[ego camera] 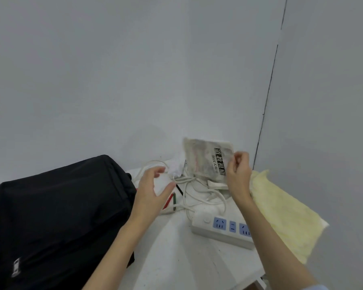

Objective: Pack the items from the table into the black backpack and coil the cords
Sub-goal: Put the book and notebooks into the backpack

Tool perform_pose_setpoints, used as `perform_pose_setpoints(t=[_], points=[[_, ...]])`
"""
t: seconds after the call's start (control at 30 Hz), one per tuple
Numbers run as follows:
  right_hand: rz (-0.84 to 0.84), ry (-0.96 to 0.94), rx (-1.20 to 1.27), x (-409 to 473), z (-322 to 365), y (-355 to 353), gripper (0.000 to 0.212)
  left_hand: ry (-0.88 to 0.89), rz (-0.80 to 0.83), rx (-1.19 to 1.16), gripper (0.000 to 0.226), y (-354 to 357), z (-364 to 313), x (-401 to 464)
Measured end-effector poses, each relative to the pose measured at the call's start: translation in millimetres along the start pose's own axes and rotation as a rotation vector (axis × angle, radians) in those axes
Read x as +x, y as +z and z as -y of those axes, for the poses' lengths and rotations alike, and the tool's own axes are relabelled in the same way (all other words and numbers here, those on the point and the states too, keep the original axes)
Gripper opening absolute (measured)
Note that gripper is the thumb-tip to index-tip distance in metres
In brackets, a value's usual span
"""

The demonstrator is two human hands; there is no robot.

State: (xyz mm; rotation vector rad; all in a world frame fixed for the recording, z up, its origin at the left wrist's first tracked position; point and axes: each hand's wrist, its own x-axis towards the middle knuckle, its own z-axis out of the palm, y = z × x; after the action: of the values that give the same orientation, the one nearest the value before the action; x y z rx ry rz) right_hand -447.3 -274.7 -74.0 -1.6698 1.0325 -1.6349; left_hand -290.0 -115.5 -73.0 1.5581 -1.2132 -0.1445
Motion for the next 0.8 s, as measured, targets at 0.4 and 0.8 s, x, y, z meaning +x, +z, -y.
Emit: perform_pose_setpoints(t=[0.4, 0.8], points=[[0.398, 0.024, 0.202, 6, 61, 41, 0.02, -0.224, 0.198, 0.116, 0.014, -33, -7, 38], [-0.184, 1.15, 0.458, 1, -85, 8, 0.03, -0.55, -0.166, -0.425, 0.007, -44, 21, 15]])
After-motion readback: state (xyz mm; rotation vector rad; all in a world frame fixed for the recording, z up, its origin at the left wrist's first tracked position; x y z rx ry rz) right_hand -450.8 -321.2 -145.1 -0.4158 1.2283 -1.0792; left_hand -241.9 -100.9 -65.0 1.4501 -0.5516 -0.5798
